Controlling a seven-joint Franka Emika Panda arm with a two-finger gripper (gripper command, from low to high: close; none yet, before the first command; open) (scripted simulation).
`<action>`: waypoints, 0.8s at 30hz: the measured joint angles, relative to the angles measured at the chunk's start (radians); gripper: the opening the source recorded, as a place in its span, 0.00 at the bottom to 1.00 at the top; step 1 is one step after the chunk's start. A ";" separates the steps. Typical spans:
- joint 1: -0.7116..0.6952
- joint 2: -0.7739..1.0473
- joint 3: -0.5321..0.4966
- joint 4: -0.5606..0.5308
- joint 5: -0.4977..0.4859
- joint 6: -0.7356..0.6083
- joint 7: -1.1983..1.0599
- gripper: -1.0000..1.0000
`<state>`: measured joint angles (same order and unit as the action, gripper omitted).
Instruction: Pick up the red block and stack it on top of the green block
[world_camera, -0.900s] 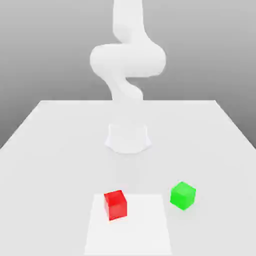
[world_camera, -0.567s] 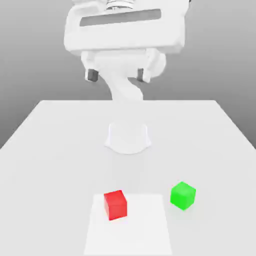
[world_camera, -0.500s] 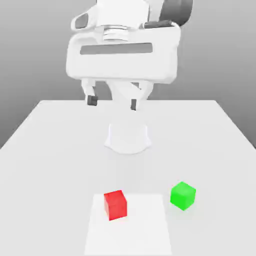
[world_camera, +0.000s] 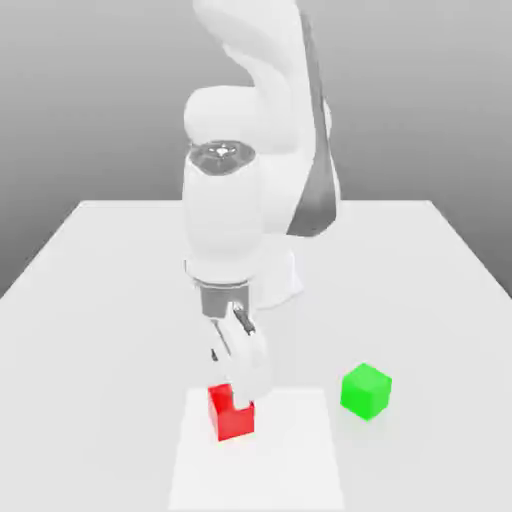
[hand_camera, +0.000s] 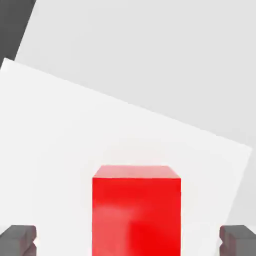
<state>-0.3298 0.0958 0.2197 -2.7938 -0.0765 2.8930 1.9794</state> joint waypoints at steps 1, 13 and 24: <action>0.008 0.027 -0.014 0.004 -0.024 0.022 0.018 0.50; 0.076 0.118 -0.096 0.016 -0.089 0.100 0.065 0.00; 0.103 -0.138 0.014 -0.027 0.099 -0.111 -0.110 0.00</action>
<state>-0.2265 -0.0419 0.2339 -2.8210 0.0221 2.7815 1.8691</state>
